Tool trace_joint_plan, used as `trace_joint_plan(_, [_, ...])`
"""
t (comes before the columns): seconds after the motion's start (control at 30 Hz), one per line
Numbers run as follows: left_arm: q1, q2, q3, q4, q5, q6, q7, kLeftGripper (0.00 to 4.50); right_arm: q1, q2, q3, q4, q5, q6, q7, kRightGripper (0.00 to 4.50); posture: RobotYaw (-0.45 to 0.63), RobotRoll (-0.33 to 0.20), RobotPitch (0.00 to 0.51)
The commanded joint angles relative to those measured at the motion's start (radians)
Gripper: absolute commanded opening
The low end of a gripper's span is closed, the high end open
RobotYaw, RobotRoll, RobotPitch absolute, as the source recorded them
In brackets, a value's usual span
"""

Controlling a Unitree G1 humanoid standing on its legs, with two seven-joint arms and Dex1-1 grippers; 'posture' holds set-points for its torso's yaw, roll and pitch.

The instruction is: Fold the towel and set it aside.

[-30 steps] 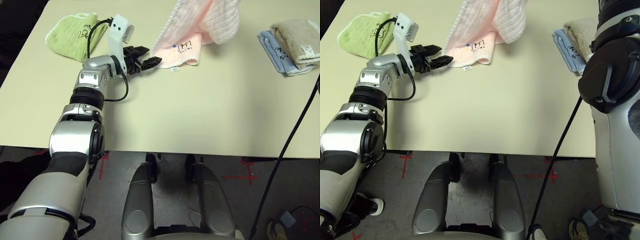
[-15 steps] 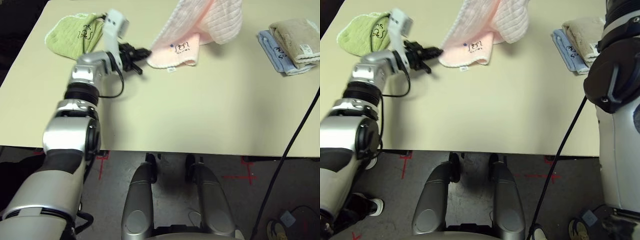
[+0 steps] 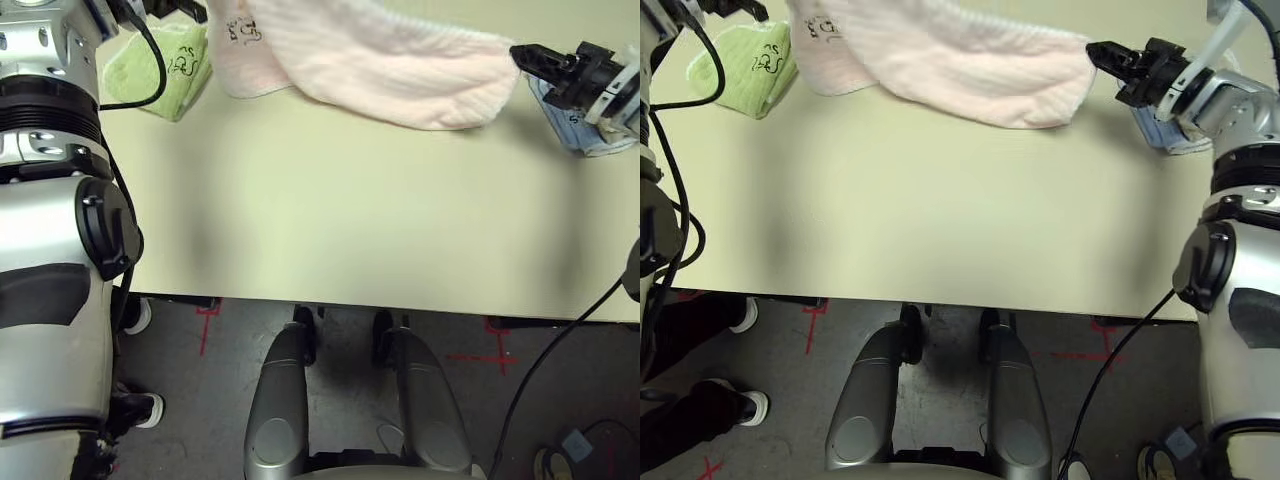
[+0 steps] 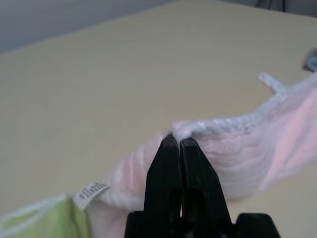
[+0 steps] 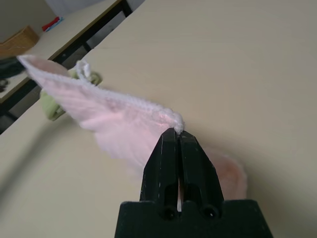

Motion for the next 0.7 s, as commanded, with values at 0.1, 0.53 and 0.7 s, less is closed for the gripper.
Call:
trace_joint_plan(0.1, [0.020, 0.034, -0.036, 0.010, 0.026, 0.062, -0.088, 0.04, -0.061, -0.042, 0.081, 0.053, -0.048, 0.030, 0.093, 0.00, 0.09, 0.000, 0.356])
trace_joint_plan(0.53, [-0.231, -0.025, 0.102, 0.225, 0.038, -0.513, 0.505, 0.04, -0.369, 0.061, -0.013, 0.319, -0.164, -0.803, -0.544, 0.00, 0.09, 0.000, 0.374])
trace_joint_plan(0.7, [-0.102, -0.032, 0.135, 0.191, -0.024, -0.469, 0.239, 0.04, -0.285, 0.065, -0.051, 0.314, -0.139, -0.878, -0.421, 0.00, 0.08, 0.000, 0.382])
